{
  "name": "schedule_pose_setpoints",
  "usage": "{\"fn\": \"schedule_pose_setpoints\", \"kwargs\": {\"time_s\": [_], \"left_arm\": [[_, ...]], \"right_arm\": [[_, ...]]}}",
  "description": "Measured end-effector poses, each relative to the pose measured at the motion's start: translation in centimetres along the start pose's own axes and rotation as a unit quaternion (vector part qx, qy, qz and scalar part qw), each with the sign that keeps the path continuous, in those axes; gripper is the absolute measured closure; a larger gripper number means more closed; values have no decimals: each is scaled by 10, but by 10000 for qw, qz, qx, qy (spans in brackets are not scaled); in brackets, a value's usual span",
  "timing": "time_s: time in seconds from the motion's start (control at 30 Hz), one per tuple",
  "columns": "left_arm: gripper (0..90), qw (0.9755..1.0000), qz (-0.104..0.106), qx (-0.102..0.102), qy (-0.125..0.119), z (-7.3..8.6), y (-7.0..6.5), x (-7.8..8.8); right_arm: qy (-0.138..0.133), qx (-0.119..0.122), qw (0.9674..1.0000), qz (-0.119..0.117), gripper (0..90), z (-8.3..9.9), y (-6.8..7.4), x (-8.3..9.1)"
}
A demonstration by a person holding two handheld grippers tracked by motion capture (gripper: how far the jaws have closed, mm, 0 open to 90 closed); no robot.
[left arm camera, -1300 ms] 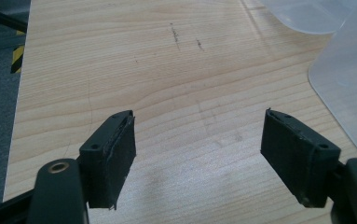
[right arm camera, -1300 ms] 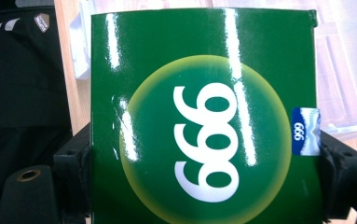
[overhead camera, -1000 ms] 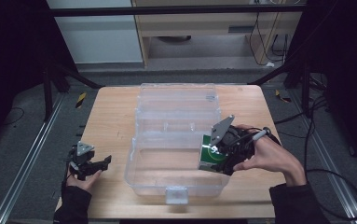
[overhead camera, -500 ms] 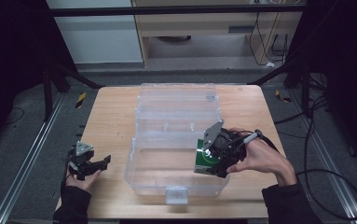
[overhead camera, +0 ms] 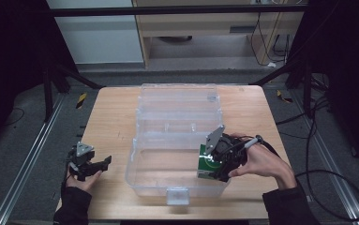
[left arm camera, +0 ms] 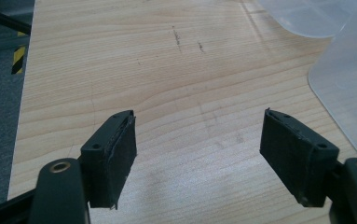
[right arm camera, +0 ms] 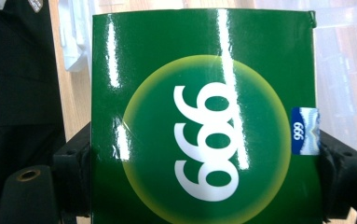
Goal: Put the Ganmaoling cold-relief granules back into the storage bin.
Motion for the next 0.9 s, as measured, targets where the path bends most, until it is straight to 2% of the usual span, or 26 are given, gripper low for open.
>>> {"fn": "schedule_pose_setpoints", "kwargs": {"time_s": [0.07,0.2,0.43,0.77,0.9], "left_arm": [[264,10000,1,-2,1,0,0,0],[264,10000,-4,-5,-2,0,0,0],[264,10000,-1,0,-12,0,0,1],[264,10000,-3,-9,-18,-1,0,1],[264,10000,-3,-2,-20,-1,0,1]], "right_arm": [[38,-41,10000,-14,162,1,1,-2],[123,55,9999,-1,162,1,1,-7],[247,84,9997,-5,162,0,3,-15],[11,-70,9999,-144,160,5,3,-19],[62,-133,9998,-160,160,5,4,-23]]}}
Point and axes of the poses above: each handheld gripper's, and its own axes: x roughly backward along the jaws, z roughly out of its underside, y roughly to its left, the point moved 3 cm from there along -x, roughly forward along the jaws
